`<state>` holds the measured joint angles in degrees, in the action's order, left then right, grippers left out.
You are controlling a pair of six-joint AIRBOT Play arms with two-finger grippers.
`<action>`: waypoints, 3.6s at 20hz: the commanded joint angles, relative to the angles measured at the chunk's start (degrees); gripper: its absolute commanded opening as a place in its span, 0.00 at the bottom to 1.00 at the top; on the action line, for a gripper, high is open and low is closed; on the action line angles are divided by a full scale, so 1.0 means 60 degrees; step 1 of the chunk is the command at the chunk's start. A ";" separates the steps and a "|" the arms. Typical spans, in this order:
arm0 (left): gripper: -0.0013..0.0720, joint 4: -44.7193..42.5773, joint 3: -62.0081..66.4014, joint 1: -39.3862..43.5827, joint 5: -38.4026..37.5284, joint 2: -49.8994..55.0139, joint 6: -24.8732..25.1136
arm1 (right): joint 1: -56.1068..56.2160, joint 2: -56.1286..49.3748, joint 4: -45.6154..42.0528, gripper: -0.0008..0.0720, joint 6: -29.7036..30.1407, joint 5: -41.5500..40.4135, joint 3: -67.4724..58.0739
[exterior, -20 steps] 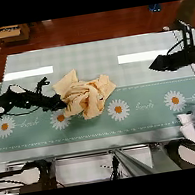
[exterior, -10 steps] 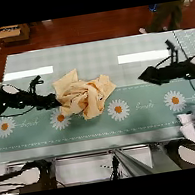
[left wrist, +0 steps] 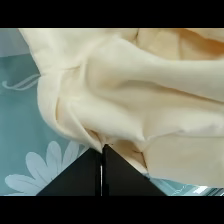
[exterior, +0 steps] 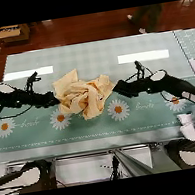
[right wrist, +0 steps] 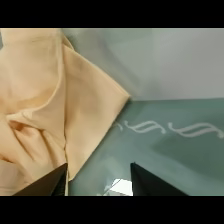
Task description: Fold the shirts.
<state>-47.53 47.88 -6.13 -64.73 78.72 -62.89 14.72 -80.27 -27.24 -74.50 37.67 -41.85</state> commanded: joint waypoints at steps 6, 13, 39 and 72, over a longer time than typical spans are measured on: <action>0.04 0.0860 0.0011 -0.0004 -0.0076 -0.0069 0.0484 | 0.1770 -0.0499 0.1169 0.66 -0.0874 -0.2918 -0.0015; 0.04 0.1249 0.0015 -0.0004 -0.0073 -0.0135 0.0845 | 0.1876 -0.1067 0.1191 0.05 -0.0820 -0.2721 -0.1435; 0.04 -0.2492 0.7592 -0.0710 -0.1894 -0.5778 -0.2014 | -0.3923 0.8317 -0.7249 0.05 -0.3421 0.2936 -0.4441; 0.04 -0.2554 0.9286 -0.0699 -0.4921 -0.4564 -0.2280 | -0.3985 0.6357 -0.8036 0.05 -0.2721 1.1431 -0.7643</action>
<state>-64.90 105.67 -10.35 -92.14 45.50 -78.61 -9.19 -36.88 -75.33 -93.65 104.18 -91.37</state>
